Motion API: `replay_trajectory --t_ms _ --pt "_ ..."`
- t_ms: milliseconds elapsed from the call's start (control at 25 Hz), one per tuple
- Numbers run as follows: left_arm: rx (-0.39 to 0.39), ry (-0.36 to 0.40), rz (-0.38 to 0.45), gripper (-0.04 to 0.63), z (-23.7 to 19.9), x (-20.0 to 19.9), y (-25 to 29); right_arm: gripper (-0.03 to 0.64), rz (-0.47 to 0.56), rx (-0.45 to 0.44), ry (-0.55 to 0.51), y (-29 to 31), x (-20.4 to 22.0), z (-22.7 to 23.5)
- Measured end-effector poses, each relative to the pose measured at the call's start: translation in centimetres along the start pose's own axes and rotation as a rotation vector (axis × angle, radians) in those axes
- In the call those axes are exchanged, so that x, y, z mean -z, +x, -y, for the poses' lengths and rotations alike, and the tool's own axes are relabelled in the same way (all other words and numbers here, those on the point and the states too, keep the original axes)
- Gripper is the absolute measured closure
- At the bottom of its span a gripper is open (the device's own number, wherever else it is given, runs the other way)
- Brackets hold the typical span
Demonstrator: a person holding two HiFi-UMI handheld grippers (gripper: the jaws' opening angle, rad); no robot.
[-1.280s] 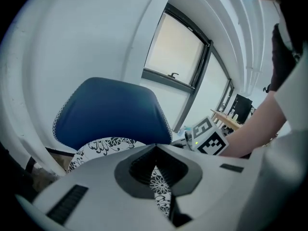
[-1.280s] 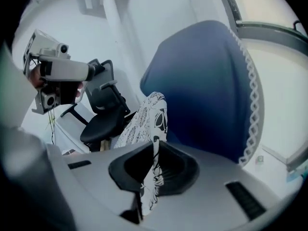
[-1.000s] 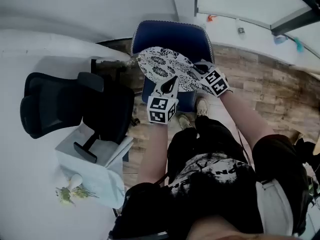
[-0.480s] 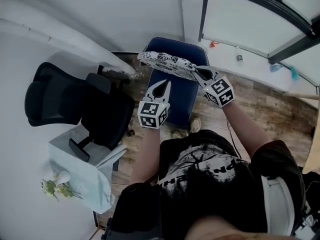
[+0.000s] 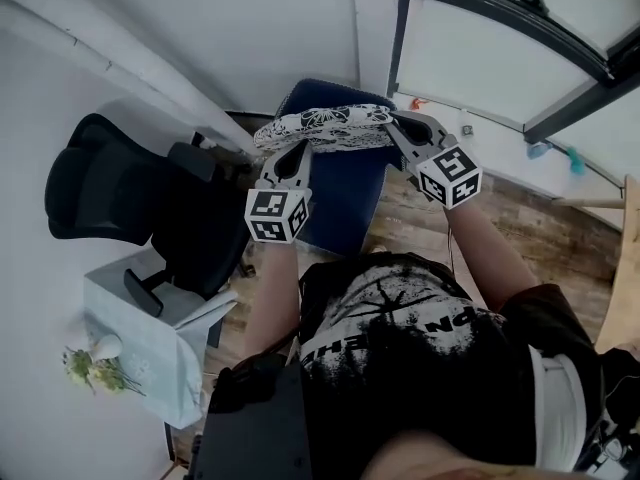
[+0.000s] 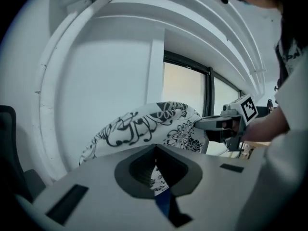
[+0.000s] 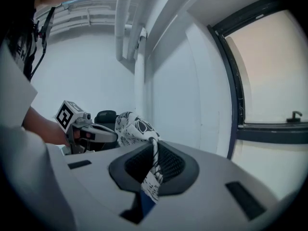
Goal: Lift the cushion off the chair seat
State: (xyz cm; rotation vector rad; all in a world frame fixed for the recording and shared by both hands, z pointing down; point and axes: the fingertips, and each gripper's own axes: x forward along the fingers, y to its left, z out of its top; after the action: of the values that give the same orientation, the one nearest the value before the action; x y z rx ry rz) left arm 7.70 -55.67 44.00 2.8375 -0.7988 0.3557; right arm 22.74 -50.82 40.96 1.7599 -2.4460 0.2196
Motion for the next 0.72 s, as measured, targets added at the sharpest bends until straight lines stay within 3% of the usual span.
replay_trajectory --t_ms 360,720 --pt "-0.034 0.018 0.035 0.583 -0.2 -1.2 -2.3 0.588 0.07 0.004 -0.038 -2.3 -3.1 -1.2" --pt "-0.033 0.01 0.037 0.583 0.6 -0.8 -3.2 0.588 0.061 0.0 -0.02 -3.3 -1.9 -2.4"
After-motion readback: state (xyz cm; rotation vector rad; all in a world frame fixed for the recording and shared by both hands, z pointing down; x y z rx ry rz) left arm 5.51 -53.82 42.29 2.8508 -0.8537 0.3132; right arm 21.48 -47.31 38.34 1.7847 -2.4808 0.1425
